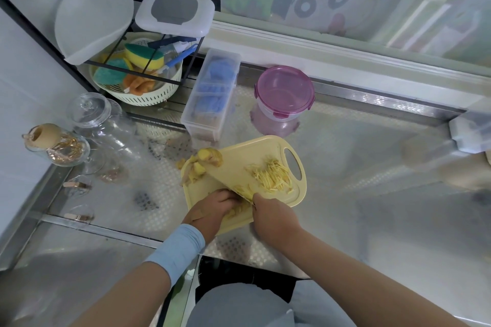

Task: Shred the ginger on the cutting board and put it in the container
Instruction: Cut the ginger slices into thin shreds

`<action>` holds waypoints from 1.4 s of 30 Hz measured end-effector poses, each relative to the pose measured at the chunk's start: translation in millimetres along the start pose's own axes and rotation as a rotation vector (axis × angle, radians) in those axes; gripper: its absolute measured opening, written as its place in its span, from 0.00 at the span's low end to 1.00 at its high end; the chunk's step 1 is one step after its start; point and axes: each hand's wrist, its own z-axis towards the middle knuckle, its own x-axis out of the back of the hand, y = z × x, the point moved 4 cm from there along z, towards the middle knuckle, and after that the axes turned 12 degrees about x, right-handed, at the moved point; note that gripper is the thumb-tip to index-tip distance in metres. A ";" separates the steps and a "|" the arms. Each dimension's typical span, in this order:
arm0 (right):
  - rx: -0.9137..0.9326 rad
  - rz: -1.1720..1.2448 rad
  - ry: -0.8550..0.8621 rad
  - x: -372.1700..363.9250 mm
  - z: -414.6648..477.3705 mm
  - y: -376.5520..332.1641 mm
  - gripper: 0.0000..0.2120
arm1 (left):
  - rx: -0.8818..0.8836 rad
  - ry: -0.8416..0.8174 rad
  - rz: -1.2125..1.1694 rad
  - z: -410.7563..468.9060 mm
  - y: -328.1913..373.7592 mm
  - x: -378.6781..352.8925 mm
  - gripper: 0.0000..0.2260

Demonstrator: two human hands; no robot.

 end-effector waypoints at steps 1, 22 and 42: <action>0.002 0.006 0.012 -0.2 -2.6 1.0 0.04 | 0.003 0.001 0.006 0.3 -0.4 -0.2 0.20; 0.012 0.006 0.050 -2.1 -19.3 12.3 0.06 | 0.010 0.020 0.007 0.7 -1.0 -0.9 0.22; 0.008 0.001 -0.001 -5.3 -7.8 5.9 0.05 | 0.019 0.036 -0.040 0.1 3.5 5.1 0.19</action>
